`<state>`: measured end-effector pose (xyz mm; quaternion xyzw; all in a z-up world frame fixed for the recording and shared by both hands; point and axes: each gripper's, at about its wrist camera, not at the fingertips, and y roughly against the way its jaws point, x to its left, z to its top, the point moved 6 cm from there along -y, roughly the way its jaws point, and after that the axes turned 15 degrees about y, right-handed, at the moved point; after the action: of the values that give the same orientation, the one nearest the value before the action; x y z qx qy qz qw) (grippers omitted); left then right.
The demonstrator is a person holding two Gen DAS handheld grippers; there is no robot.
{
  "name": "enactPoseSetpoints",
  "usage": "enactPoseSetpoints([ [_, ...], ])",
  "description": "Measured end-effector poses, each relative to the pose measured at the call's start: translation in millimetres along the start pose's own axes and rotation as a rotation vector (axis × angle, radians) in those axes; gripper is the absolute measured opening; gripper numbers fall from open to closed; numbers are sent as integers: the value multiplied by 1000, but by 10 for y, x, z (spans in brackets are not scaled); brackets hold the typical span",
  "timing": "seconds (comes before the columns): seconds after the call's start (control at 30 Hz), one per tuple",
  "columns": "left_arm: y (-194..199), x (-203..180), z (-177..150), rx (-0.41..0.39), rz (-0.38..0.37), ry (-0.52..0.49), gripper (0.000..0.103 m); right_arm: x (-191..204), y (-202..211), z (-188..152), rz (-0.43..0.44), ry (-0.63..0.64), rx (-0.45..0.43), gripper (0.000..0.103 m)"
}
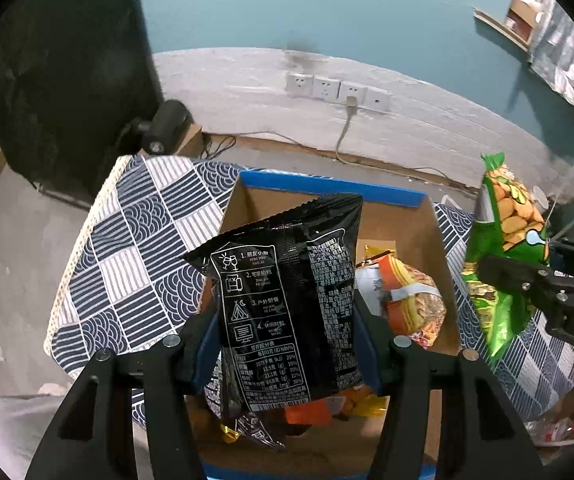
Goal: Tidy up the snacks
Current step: 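Open both tools to drop the snacks into the box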
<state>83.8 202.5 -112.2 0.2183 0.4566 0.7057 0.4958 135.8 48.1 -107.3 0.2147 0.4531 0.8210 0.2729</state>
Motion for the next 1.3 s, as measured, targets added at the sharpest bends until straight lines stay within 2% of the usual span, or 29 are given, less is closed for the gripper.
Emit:
enactPoseSetpoints([
  [0.37, -126, 177, 73, 25, -21, 60, 59, 290, -293, 331, 23, 27, 22, 31],
  [0.5, -126, 193, 76, 39, -19, 67, 62, 306, -310, 363, 19, 25, 19, 36],
  [0.57, -105, 192, 83, 33, -22, 71, 73, 284, -277, 359, 13, 14, 11, 40],
  [0.67, -39, 158, 92, 11, -36, 61, 81, 238, -226, 336, 14, -5, 9, 42],
  [0.97, 80, 32, 32, 5, -39, 26, 81, 177, -57, 245, 14, -33, -4, 48],
  [1.07, 134, 4, -6, 0, -22, 7, 82, 190, 21, 220, 15, -32, -17, 54],
  [1.13, 182, -11, -37, -1, -17, -2, 81, 191, 92, 184, 9, -30, -27, 62],
  [1.2, 243, -29, -66, -7, -22, -9, 82, 189, 165, 141, -1, -26, -33, 64],
  [1.3, 333, -54, -121, -24, -22, -19, 89, 179, 277, 67, -14, -21, -43, 65],
])
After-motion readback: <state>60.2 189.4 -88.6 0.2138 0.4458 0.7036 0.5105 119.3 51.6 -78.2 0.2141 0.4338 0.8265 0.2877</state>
